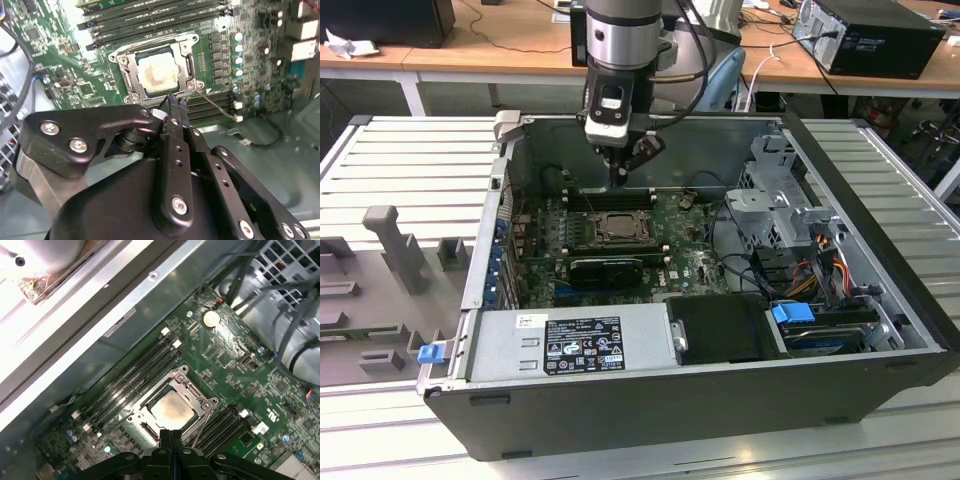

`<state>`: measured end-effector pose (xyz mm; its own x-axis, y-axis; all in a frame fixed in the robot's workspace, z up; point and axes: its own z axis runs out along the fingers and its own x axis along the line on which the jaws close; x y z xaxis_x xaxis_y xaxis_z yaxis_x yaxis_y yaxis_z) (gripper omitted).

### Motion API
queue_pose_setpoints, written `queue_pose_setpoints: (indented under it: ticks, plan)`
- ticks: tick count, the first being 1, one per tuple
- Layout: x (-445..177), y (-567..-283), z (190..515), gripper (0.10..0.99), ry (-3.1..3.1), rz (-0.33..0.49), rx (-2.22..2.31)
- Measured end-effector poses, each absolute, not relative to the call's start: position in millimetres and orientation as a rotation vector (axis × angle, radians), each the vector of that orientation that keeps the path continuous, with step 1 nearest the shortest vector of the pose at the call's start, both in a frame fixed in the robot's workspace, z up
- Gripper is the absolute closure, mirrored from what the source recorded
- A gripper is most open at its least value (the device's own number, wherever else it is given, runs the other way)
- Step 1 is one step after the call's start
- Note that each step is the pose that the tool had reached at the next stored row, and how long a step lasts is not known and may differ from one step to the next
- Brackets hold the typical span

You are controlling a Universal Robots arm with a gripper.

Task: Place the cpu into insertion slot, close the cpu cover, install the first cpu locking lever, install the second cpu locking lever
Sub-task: 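Install the first cpu locking lever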

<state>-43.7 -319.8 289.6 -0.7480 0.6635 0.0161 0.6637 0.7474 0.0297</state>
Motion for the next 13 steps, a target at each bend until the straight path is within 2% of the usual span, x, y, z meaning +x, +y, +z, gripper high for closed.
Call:
queue_pose_setpoints:
  ticks: [13]
  plan:
    - [-43.7, -319.8, 289.3, 0.98, -3.068, -0.051, -0.626]
